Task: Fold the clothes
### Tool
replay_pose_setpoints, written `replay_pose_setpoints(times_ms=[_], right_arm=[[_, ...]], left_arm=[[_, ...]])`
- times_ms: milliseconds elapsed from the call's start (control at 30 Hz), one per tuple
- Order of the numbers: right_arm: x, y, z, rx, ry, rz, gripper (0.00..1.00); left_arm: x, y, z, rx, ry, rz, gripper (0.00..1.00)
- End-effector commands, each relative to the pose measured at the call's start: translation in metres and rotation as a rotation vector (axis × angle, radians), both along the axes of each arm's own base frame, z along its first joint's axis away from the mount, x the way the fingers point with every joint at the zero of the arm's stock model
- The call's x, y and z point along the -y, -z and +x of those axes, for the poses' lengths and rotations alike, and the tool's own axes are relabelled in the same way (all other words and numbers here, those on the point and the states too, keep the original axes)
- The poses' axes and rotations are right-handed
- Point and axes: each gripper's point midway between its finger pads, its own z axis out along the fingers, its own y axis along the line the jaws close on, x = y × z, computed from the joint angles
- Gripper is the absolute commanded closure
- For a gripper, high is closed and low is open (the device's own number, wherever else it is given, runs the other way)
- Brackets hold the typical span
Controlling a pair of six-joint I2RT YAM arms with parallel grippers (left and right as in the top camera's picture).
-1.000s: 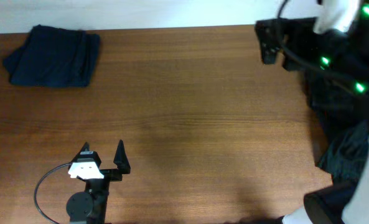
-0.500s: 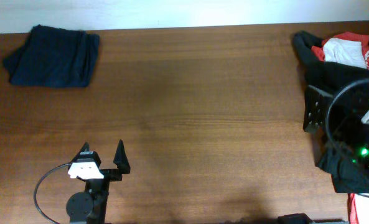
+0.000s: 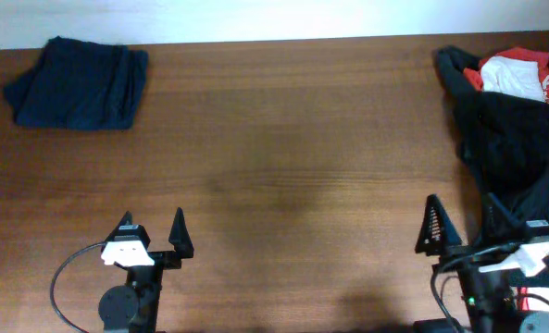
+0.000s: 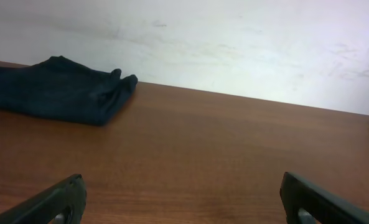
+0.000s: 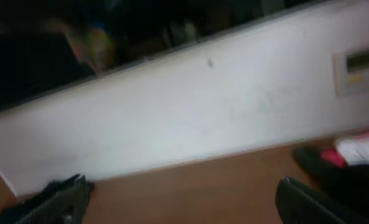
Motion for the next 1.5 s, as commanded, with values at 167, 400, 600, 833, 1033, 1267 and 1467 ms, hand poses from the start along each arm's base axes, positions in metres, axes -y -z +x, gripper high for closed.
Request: replay_pose_setpoints(times_ms=[167, 400, 600, 833, 1033, 1267, 1467], right_arm=[[-0.007, 0.053, 0.020, 0.096, -0.049, 0.079, 0.01], [0.004, 0.064, 0.027, 0.103, 0.014, 0.086, 0.01], [0.007, 0.064, 0.028, 0.123, 0.043, 0.021, 0.01], [-0.006, 0.069, 0.031, 0.247, -0.008, -0.074, 0.01], [-0.011, 0.093, 0.037, 0.211, -0.023, -0.161, 0.01], [-0.014, 0.157, 0.048, -0.041, -0.054, -0.243, 0.01], [-0.013, 0.183, 0.048, -0.149, -0.059, -0.244, 0.01]], left_arm=[[0.000, 0.003, 0.000, -0.002, 0.002, 0.016, 0.01], [0.000, 0.003, 0.000, -0.002, 0.002, 0.016, 0.01], [0.000, 0.003, 0.000, -0.002, 0.002, 0.016, 0.01], [0.000, 0.003, 0.000, -0.002, 0.002, 0.016, 0.01], [0.000, 0.003, 0.000, -0.002, 0.002, 0.016, 0.01], [0.000, 0.003, 0.000, -0.002, 0.002, 0.016, 0.01], [0.000, 0.003, 0.000, -0.003, 0.002, 0.016, 0.01]])
